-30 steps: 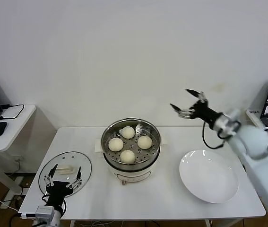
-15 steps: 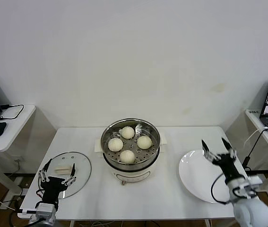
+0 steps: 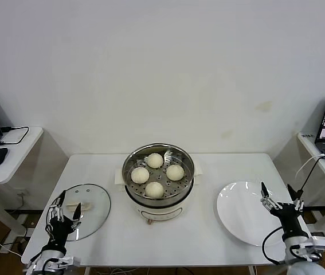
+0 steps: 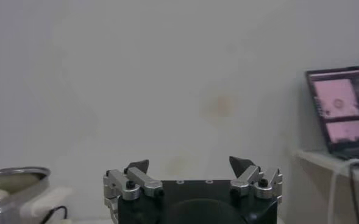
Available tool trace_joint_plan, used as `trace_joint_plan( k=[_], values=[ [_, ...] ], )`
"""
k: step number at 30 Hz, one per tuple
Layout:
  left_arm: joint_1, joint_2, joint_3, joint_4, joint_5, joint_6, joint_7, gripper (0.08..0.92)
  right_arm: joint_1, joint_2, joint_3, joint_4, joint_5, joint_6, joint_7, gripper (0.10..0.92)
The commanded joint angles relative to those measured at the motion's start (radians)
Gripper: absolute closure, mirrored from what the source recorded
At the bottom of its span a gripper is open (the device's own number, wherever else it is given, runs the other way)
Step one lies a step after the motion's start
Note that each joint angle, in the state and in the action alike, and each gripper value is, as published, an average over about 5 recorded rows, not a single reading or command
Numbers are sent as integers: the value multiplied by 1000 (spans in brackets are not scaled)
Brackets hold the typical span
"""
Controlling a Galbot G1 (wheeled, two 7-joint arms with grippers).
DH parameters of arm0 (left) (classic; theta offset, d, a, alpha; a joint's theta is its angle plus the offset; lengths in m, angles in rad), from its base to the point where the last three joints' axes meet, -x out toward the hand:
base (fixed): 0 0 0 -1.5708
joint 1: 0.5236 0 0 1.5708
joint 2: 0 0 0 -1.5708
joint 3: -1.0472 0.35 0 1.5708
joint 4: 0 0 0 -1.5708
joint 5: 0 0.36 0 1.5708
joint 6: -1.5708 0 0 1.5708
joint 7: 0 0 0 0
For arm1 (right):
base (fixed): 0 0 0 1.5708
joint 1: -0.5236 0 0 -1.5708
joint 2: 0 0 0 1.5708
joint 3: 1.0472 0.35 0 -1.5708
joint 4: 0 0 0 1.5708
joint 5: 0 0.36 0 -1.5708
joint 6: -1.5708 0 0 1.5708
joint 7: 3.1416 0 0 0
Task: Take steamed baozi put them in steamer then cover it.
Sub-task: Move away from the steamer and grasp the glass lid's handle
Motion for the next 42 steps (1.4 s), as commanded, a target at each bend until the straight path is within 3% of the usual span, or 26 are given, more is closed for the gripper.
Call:
trace_joint_plan(
  k=[1,8,13,20,42],
  values=[
    [-84,129,54,261,329,-70,-71,177,-30,41,34,10,-5,12,19,203],
    [-184,120,54,404,338,-41,-141,177,-13,45,53,-4,-5,7,17,203],
    [-224,133,57,446,356,-36,-101,177,-18,50,62,-1,-10,9,14,203],
    [-260,143,62,463,348,-43,-50,177,-24,55,68,7,-24,10,13,203],
    [-337,114,82,488,314,13,-23,177,-41,58,72,-3,-44,28,8,203]
  ],
)
